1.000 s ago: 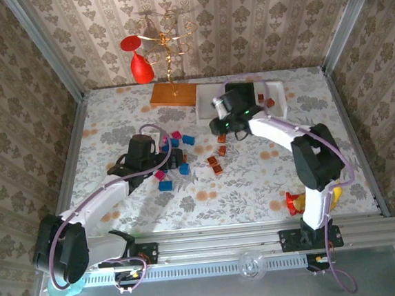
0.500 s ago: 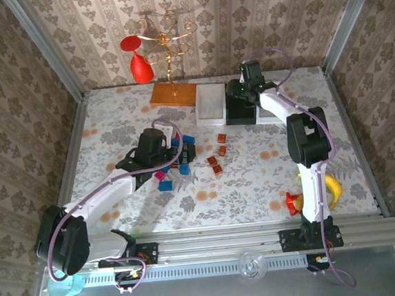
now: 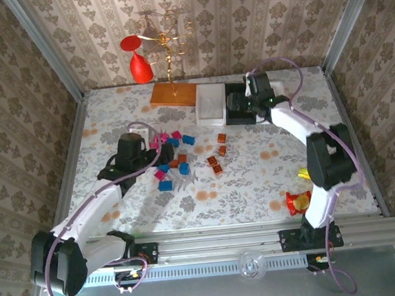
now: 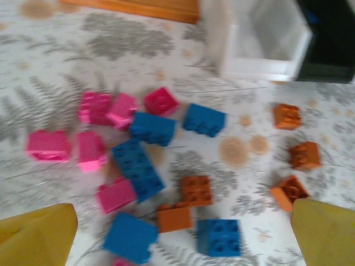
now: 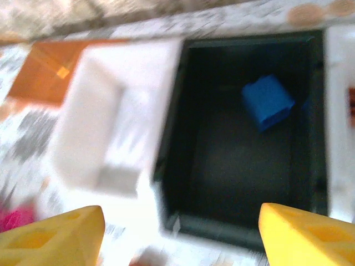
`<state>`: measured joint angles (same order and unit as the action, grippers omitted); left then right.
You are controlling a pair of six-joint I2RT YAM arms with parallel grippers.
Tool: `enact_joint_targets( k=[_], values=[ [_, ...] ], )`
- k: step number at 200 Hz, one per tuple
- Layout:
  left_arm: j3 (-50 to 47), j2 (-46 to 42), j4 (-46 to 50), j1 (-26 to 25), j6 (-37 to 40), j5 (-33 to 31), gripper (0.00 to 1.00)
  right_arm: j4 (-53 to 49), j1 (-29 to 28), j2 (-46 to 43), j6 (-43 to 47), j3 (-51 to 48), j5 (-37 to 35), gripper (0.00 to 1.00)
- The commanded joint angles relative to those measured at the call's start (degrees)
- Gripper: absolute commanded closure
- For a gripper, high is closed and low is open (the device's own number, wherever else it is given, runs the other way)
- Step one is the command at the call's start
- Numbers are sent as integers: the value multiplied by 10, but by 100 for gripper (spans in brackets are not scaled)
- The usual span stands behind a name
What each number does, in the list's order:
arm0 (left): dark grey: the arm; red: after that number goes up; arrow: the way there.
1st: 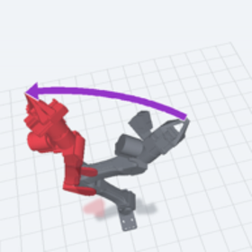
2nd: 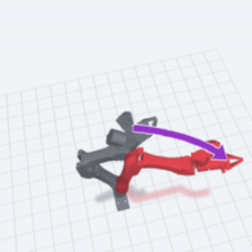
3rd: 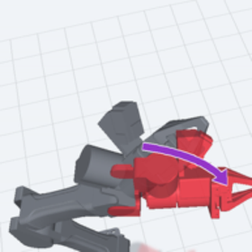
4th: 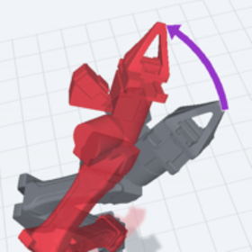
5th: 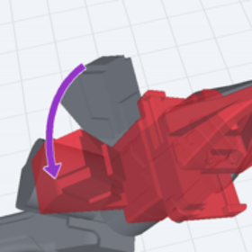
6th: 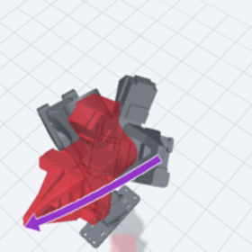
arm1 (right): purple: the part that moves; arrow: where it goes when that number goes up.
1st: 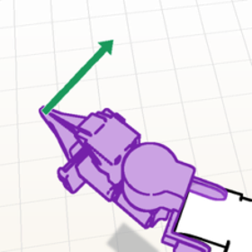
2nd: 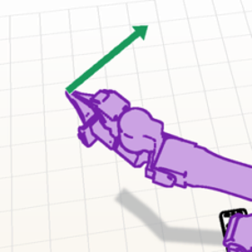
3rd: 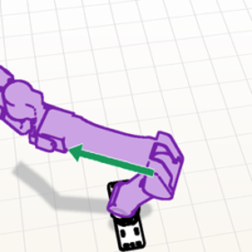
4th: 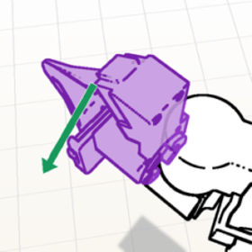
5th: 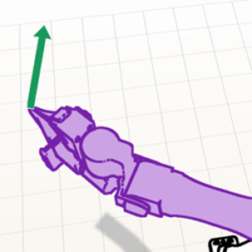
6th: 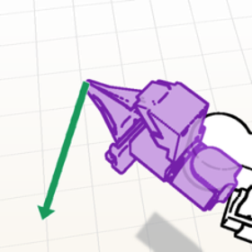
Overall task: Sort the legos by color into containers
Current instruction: Pick up the lego from the bottom-left of the table.
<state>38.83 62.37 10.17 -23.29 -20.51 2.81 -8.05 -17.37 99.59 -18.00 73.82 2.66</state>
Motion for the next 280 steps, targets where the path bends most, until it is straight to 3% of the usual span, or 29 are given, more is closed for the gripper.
enact_joint_targets(
  k=[1,47,86,111,150,233,280],
  values=[
    [-20,-7,59,4,-2,6,0,7,-65,-50,50,-70,12,22],
    [-54,-4,116,-25,-52,-23,1,2,-168,-97,75,-157,-24,15],
    [-46,61,132,-82,-50,-25,0,-5,-170,-103,71,-159,-77,12],
    [-31,97,133,-94,-47,-71,1,-8,-170,-99,69,-149,-85,12],
    [-9,153,106,-115,-38,-71,5,-10,-169,-99,67,-153,-97,12],
    [7,235,97,-161,-70,-121,43,-13,-159,-120,58,-169,-115,11],
    [-8,137,77,-181,-105,-131,57,-32,-145,-132,89,-165,-156,11]
  ],
)
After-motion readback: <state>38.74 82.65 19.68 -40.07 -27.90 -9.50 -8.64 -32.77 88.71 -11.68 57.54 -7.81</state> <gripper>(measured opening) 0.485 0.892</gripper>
